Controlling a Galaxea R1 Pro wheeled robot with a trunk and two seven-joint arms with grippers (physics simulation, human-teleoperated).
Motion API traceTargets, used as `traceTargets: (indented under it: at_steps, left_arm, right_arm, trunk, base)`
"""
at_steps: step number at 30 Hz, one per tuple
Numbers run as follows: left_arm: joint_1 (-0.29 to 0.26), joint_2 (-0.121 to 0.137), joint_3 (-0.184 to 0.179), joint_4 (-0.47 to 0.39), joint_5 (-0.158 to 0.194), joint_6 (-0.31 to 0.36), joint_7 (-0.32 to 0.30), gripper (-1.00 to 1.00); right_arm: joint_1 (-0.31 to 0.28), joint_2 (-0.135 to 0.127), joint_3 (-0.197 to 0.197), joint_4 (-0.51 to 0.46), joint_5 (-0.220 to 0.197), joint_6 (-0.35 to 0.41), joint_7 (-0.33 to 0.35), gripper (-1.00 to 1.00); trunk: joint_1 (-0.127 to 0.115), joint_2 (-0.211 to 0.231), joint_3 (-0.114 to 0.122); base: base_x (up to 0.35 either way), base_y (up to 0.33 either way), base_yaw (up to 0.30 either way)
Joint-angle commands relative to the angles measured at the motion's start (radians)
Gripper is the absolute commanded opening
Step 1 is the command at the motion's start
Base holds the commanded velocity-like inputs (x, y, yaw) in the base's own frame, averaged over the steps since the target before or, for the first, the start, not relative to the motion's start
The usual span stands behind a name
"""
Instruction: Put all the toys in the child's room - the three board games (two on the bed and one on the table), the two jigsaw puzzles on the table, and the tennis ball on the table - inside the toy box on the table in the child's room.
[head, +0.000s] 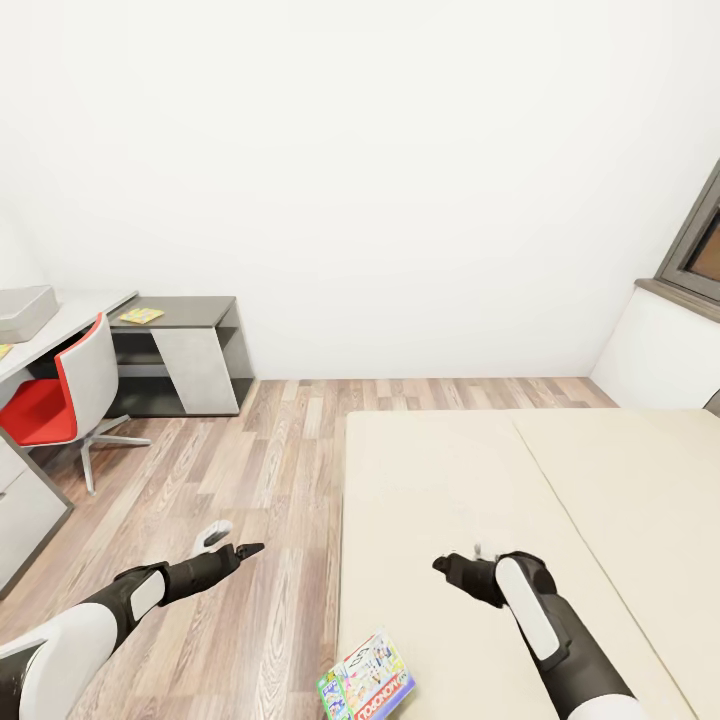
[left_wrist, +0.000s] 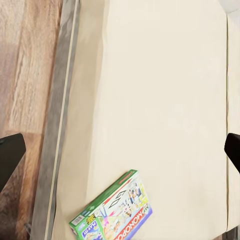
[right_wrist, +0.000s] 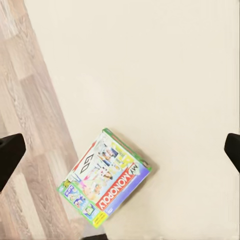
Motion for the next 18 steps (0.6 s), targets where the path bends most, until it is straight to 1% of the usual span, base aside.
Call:
traceTargets:
  at_steps: [1,4,7,10,15,18]
  left_arm:
    - [-0.001,0.000,0.000,0.000,0.008,0.010,-0.002,1.00]
    - [-0.001,0.000,0.000,0.000,0.008,0.010,-0.002,1.00]
    - [-0.001,0.000,0.000,0.000,0.008,0.010,-0.002,1.00]
    - [-0.001,0.000,0.000,0.000,0.008,0.010,-0.002,1.00]
    - [-0.001,0.001,0.000,0.000,0.008,0.010,-0.002,1.00]
    - [-0.001,0.001,0.000,0.000,0.008,0.010,-0.002,1.00]
  right_arm:
    - [-0.002,-0.001,0.003,0.009,-0.010,0.001,-0.011,1.00]
    - [-0.006,-0.001,0.002,0.046,-0.008,0.000,-0.014,1.00]
    - [-0.007,-0.004,0.002,0.059,-0.008,-0.002,-0.015,1.00]
    - [-0.008,-0.013,0.002,0.074,-0.008,-0.004,-0.015,1.00]
    - [-0.012,-0.017,0.001,0.108,-0.007,-0.008,-0.014,1.00]
    - [-0.026,-0.018,0.001,0.153,-0.006,-0.012,-0.014,1.00]
  trunk:
    - [0.001,-0.002,-0.002]
    - [0.001,-0.002,-0.002]
    - [0.001,-0.002,-0.002]
    - [0.001,-0.002,-0.002]
    - [0.001,-0.002,-0.002]
    - [0.001,-0.002,-0.002]
  base:
    - [0.000,0.000,0.000]
    - [0.000,0.000,0.000]
    - [0.000,0.000,0.000]
    - [0.000,0.000,0.000]
    - [0.000,0.000,0.000]
    - [0.000,0.000,0.000]
